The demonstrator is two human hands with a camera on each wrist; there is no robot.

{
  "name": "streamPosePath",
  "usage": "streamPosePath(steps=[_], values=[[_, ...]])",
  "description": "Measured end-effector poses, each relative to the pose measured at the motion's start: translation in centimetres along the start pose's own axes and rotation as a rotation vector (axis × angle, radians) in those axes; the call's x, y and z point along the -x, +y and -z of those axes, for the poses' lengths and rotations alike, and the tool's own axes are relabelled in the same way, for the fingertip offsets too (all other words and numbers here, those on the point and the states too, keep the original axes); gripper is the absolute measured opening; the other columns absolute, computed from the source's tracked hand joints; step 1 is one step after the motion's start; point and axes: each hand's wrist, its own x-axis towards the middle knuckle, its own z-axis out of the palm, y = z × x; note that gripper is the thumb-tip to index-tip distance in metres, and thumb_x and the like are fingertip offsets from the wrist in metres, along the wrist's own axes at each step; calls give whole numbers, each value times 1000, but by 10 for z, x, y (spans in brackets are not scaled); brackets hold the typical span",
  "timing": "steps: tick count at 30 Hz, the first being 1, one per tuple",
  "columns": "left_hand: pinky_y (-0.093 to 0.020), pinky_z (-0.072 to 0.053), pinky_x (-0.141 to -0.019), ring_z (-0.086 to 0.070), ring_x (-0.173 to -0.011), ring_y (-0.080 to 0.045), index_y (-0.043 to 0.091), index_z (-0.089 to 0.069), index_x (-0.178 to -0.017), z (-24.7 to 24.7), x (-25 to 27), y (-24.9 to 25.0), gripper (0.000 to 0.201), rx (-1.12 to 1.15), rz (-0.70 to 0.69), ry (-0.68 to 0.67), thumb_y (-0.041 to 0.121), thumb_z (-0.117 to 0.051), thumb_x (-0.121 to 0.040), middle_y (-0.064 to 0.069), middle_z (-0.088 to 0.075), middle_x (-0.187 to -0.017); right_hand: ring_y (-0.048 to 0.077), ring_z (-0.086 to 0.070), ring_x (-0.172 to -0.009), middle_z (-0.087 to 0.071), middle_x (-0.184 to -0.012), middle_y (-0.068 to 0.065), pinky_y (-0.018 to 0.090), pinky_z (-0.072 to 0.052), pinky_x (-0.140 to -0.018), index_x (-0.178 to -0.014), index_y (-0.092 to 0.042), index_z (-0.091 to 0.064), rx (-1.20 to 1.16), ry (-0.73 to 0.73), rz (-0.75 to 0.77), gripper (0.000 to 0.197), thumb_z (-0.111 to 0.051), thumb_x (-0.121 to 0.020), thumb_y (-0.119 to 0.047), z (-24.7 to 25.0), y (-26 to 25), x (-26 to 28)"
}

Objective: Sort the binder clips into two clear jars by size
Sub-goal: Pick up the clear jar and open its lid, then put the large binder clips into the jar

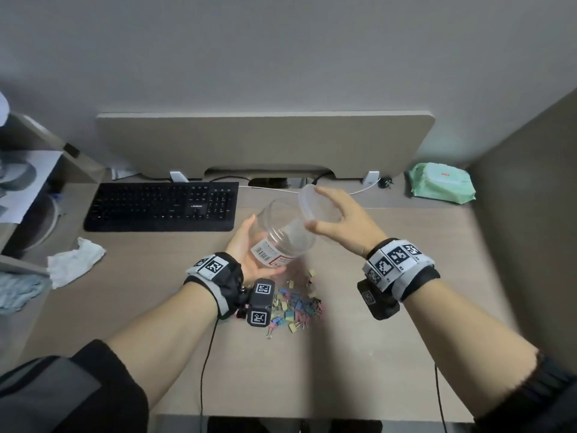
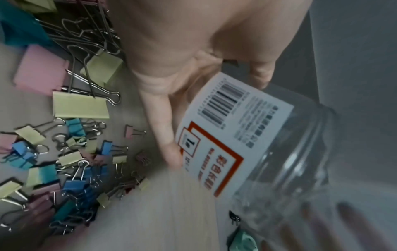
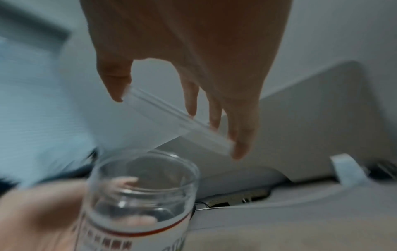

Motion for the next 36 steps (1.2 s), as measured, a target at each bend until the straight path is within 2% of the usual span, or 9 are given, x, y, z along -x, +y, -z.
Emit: streamPosePath(steps=[4,7,10,13,16,19,22,29,36], values=[[-61,-59,-80,-62,-116,-47,17,-62,-133,9,-13,-3,71,62,21,-35,67,-64,-83,-25,-62,-133,24,-54,-97,-60,-117,1,44,-48,-86,-113,-28,-62,-754,52,-490,51,-64,-68,-53,18,47,-2],[-58,-59,-82,-62,-117,-47,17,-71,-125,12,-19,-7,65,63,18,-38,67,-61,-85,-21,-66,-130,38,-57,-108,-60,-125,8,63,-45,-93,-126,-21,-58,-969,27,-667,72,-62,-71,-68,17,94,2],[-56,-59,-83,-62,-118,-45,17,-71,-124,16,-24,-13,63,58,8,-32,66,-59,-86,-16,-69,-128,45,-62,-106,-59,-120,14,61,-53,-85,-123,-12,-57,-1024,51,-774,69,-63,-78,-63,4,124,5],[-57,-59,-85,-63,-116,-45,17,-69,-124,21,-30,-17,63,33,20,-18,66,-60,-85,-14,-71,-125,37,-67,-84,-60,-111,15,44,-59,-65,-104,-8,-58,-927,184,-871,35,-62,-89,-39,-10,145,4],[-60,-56,-89,-63,-115,-47,17,-70,-124,25,-33,-20,65,38,24,-7,67,-62,-83,-15,-70,-126,38,-68,-71,-66,-100,20,47,-59,-62,-92,-6,-61,-691,285,-965,19,-65,-88,-24,-14,162,3],[-64,-54,-91,-63,-116,-49,17,-70,-124,30,-31,-18,66,61,20,-1,67,-65,-81,-16,-69,-127,37,-66,-75,-66,-91,19,58,-57,-77,-104,-1,-62,-375,267,-958,38,-68,-83,-31,-12,172,0],[-62,-56,-87,-61,-118,-50,17,-69,-125,37,-28,-13,67,87,13,0,67,-65,-82,-15,-69,-128,38,-64,-94,-66,-106,17,49,-54,-88,-113,-2,-60,-36,206,-868,53,-67,-80,-43,-7,162,-7],[-53,-59,-83,-63,-118,-42,18,-67,-128,90,-11,10,65,130,-45,44,68,-53,-89,-13,-71,-127,28,-66,-75,-68,-99,13,38,-58,-70,-112,-9,-60,-81,32,-669,43,-68,-85,-40,-53,84,-42],[-53,-58,-83,-68,-112,-40,15,-62,-131,185,18,32,70,244,-74,126,70,-50,-89,-12,-69,-130,25,-61,-98,-62,-123,9,30,-51,-81,-133,-13,-51,303,-279,-417,65,-72,-80,-44,-167,8,-60]])
